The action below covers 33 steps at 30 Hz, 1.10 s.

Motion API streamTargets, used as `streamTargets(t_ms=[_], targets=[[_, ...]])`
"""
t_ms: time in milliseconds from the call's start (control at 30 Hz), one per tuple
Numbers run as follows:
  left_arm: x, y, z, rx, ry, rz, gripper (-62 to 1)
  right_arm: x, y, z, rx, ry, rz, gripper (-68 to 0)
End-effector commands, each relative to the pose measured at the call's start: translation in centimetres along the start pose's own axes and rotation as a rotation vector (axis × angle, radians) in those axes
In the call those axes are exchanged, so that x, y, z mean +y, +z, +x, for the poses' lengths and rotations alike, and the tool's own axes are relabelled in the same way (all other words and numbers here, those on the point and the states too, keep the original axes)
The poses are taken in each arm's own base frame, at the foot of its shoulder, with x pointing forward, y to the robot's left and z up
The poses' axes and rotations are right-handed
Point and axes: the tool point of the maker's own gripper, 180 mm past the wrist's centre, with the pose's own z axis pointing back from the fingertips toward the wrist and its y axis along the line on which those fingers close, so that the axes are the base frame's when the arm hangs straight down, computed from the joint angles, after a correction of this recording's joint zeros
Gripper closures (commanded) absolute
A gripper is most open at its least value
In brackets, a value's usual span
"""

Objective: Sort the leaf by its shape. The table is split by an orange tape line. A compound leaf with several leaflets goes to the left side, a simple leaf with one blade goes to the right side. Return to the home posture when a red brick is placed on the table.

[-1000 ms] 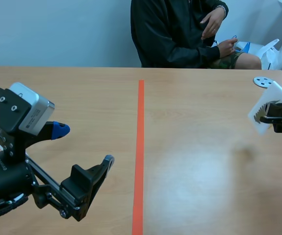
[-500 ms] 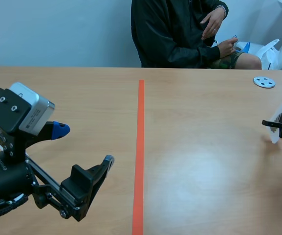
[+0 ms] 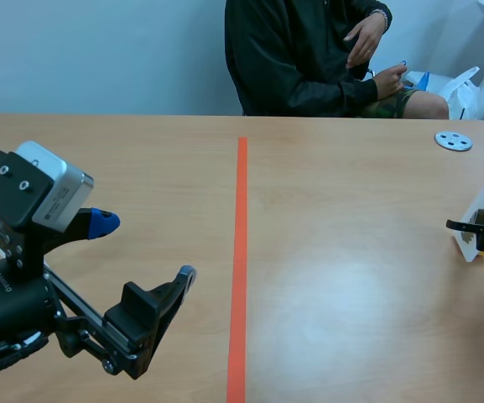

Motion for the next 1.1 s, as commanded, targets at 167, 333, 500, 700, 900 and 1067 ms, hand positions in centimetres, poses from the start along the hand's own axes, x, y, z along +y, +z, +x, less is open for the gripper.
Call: streamTargets(t_ms=[167,333,500,700,900,1067], targets=[[0.0,0.1,0.6,-0.027,0.011,0.003,-62.3,-0.4,0.0,2.0,-0.059,0.013,0.004,-5.6],[0.0,0.1,0.6,-0.027,0.011,0.003,-62.3,-0.6,0.1,2.5,-0.075,0.019,0.004,-20.3],[0.0,0.1,0.6,-0.027,0.011,0.004,-62.3,-0.1,0.2,3.3,-0.1,0.033,0.052,-33.8],[0.0,0.1,0.6,-0.027,0.011,0.004,-62.3,0.2,1.0,5.6,-0.179,0.064,0.101,-53.7],[0.0,0.1,0.6,-0.027,0.011,0.004,-62.3,1.0,3.0,8.1,-0.251,0.083,0.178,-67.9],[0.0,0.1,0.6,-0.027,0.011,0.004,-62.3,3.0,4.9,8.4,-0.235,0.117,0.3,-67.9]])
